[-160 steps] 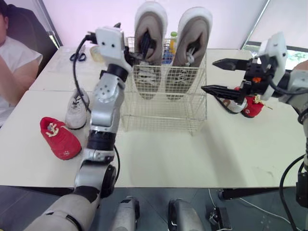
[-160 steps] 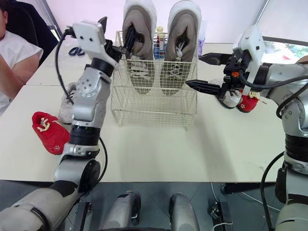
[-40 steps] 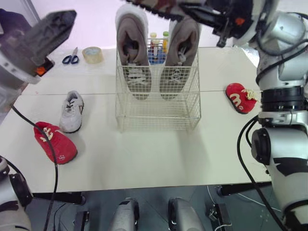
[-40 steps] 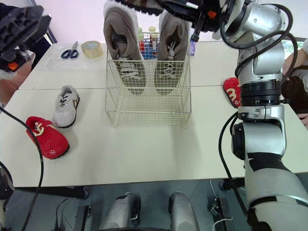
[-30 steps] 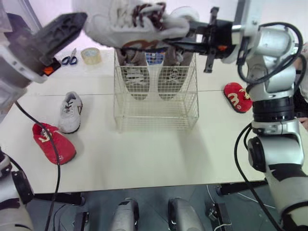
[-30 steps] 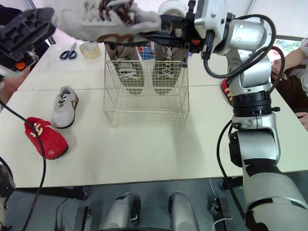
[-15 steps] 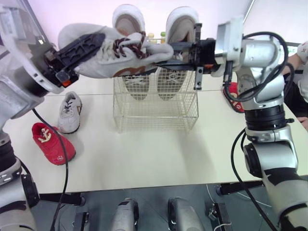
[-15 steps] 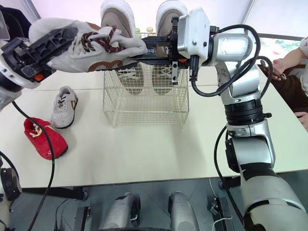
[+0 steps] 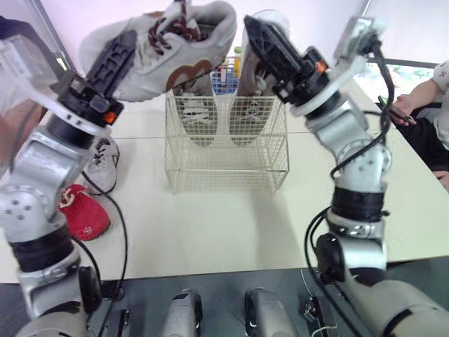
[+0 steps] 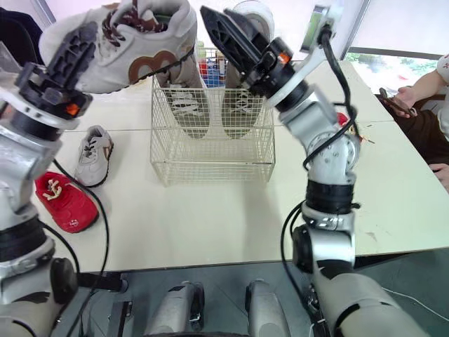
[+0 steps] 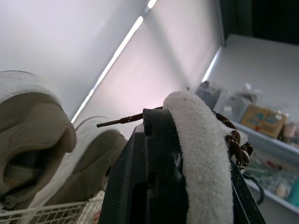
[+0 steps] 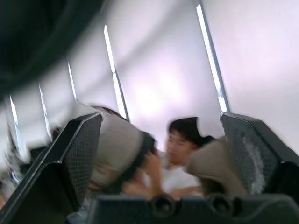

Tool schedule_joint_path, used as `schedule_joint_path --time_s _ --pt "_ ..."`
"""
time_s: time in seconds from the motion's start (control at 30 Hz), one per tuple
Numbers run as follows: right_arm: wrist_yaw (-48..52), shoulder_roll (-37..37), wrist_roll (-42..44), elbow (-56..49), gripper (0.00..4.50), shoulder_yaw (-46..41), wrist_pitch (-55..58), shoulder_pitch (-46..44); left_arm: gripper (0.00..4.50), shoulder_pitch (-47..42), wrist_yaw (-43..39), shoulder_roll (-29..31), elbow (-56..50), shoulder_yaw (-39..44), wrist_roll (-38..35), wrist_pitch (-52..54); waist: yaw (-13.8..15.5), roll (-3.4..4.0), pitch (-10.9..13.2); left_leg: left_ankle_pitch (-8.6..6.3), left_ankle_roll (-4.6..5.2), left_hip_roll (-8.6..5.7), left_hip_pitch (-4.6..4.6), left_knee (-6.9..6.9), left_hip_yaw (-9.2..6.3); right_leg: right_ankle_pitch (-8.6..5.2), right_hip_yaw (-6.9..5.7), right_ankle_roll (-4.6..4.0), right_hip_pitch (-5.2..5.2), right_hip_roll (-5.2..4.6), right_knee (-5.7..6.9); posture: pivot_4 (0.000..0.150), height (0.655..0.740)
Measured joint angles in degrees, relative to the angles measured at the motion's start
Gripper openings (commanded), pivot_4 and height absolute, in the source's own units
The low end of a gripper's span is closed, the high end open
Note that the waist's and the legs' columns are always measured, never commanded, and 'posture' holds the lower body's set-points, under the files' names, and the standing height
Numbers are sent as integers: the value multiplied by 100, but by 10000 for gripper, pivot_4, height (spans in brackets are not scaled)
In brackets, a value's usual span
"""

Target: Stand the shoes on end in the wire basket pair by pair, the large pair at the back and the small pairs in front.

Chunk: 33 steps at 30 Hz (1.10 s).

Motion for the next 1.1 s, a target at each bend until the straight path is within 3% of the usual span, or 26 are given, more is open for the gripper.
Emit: schedule_joint_path --time_s 0.17,0.53,0.63,0.83,0.9,0.93,0.97,1.03,1.07,1.1 --pt "-1171 691 558 -344 44796 107 130 266 3501 -341 -49 -659 71 -193 717 -697 13 0 0 0 3 -7 -6 16 1 1 -1 -3 12 1 -17 1500 7400" --pt "-1117 863 472 -126 44796 315 -271 -15 3501 -285 -235 -1305 131 -786 1073 -745 -24 0 0 -7 15 -4 -8 14 -10 1 -2 1 19 9 -31 1500 7400" --pt "-1054 868 413 -33 36555 343 -344 -17 3501 -208 -234 -1351 112 -838 1080 -736 -20 0 0 -7 15 -4 -8 14 -12 1 -5 -1 19 10 -31 1500 7400" --pt "-968 820 294 -5 8633 357 -415 -17 3501 -195 -250 -1311 -53 -834 1087 -739 -14 0 0 -8 16 -4 -11 12 -12 0 -5 -2 19 10 -41 1500 7400" --pt "-928 790 259 6 6345 375 -414 -17 3501 -161 -253 -1281 -73 -842 1116 -734 -15 0 0 -8 16 -4 -11 11 -12 0 -5 -2 19 10 -43 1500 7400" --pt "-888 745 240 17 6267 394 -414 -18 13683 -146 -256 -1260 -79 -850 1134 -723 -14 0 0 -8 16 -4 -11 10 -11 0 -5 -2 19 10 -44 1500 7400" --pt "-742 622 169 50 6267 415 -420 -33 16926 -85 -255 -1179 -111 -887 1220 -691 -15 0 0 -8 16 -4 -11 10 -11 0 -5 -2 19 10 -47 1500 7400" --pt "-380 162 -39 126 6267 489 -391 -108 27863 110 -245 -923 -169 -955 1493 -586 -14 0 0 -9 17 -4 -13 8 -10 0 -5 -3 20 9 -53 1500 7400" --pt "-189 -59 -147 180 6267 514 -373 -151 31820 189 -229 -791 -207 -1005 1653 -530 -12 0 0 -9 17 -5 -13 6 -10 0 -4 -3 20 9 -56 1500 7400" --pt "83 -291 -280 284 6267 534 -396 -224 31820 297 -228 -600 -302 -1106 1876 -460 -12 1 1 -9 18 -5 -14 4 -10 0 -4 -3 20 9 -59 1500 7400"
